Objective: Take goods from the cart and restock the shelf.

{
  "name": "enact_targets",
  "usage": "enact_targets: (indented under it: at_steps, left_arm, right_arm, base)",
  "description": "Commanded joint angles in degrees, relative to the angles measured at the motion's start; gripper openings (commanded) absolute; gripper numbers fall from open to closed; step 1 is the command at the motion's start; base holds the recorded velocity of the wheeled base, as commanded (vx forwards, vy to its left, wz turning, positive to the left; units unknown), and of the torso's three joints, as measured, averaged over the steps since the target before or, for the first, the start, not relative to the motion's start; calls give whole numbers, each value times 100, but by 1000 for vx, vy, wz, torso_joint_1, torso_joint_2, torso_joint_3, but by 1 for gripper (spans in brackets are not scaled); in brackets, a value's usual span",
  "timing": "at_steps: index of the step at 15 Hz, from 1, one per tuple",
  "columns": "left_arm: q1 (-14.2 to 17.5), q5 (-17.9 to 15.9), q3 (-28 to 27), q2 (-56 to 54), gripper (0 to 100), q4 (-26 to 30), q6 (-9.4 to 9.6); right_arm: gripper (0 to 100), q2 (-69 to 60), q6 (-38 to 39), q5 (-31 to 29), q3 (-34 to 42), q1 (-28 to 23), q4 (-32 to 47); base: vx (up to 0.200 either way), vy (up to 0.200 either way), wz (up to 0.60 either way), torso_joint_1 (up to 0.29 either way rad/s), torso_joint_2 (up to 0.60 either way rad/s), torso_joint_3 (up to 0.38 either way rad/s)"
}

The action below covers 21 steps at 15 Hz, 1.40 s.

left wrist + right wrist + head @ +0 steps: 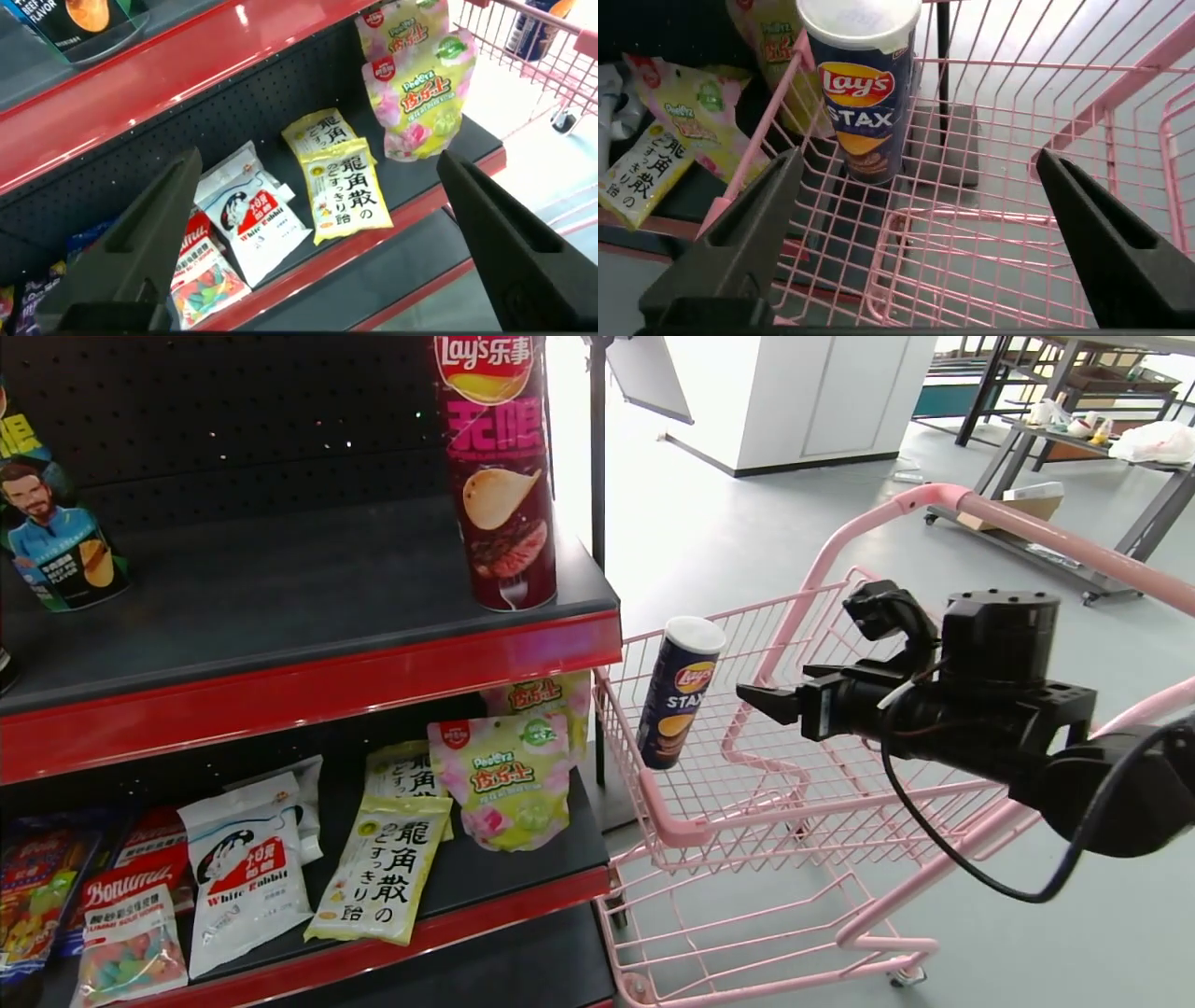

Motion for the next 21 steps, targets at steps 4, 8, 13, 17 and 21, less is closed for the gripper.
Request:
enact_targets:
  at_steps: [4,8,13,17,21]
  left_arm:
    - [0,-5,10,133,100,0,-1]
    - [0,-31,10,256,100,9,-10]
    - [0,-14,19,291,100,17,-10]
    - [0,-14,89,309,100,26,-10]
    - [0,-14,27,493,100,17,-10]
  right_arm:
    - [100,1056,125,6,-863,82,-36]
    - [100,1408,231,14,-1347,275,-36]
    - [100,1935,275,14,-1962,345,-36]
    - [100,2322,495,32,-2437,372,-36]
    - [100,2709,556,23,-2859,380,-36]
  base:
    - [0,0,0,0,0,0]
    - [0,0,0,0,0,0]
    - [0,0,0,0,0,0]
    - [0,0,0,0,0,0]
    - [0,0,0,0,0,0]
